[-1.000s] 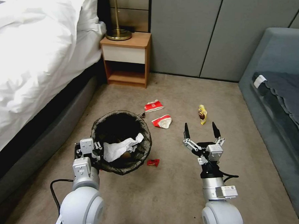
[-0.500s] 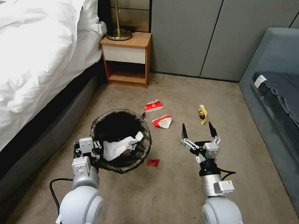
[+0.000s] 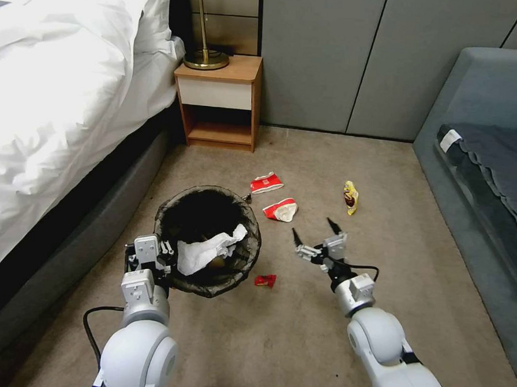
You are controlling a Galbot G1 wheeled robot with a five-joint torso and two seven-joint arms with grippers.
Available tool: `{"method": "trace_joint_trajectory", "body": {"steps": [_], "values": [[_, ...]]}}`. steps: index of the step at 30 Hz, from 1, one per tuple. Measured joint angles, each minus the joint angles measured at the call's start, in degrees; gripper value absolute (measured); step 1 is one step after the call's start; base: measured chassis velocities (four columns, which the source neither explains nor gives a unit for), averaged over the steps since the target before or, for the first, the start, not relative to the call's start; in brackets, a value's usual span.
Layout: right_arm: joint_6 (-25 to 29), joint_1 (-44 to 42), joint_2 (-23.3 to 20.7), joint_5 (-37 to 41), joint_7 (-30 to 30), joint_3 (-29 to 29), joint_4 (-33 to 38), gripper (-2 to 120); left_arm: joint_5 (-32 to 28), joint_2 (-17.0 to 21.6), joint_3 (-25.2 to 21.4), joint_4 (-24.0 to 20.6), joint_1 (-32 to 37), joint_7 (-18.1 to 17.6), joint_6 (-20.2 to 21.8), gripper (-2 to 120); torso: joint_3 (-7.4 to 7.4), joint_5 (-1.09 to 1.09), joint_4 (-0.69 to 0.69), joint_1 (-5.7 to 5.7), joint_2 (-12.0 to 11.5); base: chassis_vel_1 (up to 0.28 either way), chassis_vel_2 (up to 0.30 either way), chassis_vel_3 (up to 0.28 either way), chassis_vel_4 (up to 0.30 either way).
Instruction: Pick up the trash bin, then pick up the garbage from the floor and place it into the trash bin.
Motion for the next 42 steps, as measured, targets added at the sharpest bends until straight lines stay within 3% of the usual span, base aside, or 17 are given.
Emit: {"method": "trace_joint_trajectory", "body": {"steps": [8, 13, 20, 27, 42], "values": [[3.0, 6.9, -7.8, -1.4, -7.3, -9.2, -11.4, 100, -0.1, 0.0, 0.5, 0.4, -0.4, 0.0, 0.2, 0, 0.00, -0.02, -0.02, 0.00, 0.0, 0.000, 0.000, 0.000, 0.000], [5.0, 9.4, -8.3, -2.3, -11.2, -12.4, -16.4, 100, 0.1, -0.1, 0.5, 0.5, -0.2, 0.0, 0.3, 0, 0.00, -0.03, 0.00, 0.00, 0.0, 0.000, 0.000, 0.000, 0.000], [9.1, 11.9, -3.0, -5.5, -16.9, -14.2, -26.1, 100, 0.9, -0.6, 0.9, 0.7, 0.3, 0.0, 0.2, 0, 0.00, -0.01, 0.00, 0.00, 0.0, 0.000, 0.000, 0.000, 0.000], [11.2, 12.7, -0.7, -6.6, -18.7, -15.6, -29.7, 100, 1.1, -0.8, 1.0, 1.0, 0.4, 0.0, 0.2, 0, 0.00, -0.02, 0.00, 0.00, 0.0, 0.000, 0.000, 0.000, 0.000], [15.6, 16.8, 3.9, -10.8, -16.8, -16.0, -41.2, 100, 1.8, -1.4, 1.3, 0.9, 1.2, 0.1, 0.1, 0, 0.00, -0.03, 0.00, 0.00, 0.0, 0.000, 0.000, 0.000, 0.000]]}}
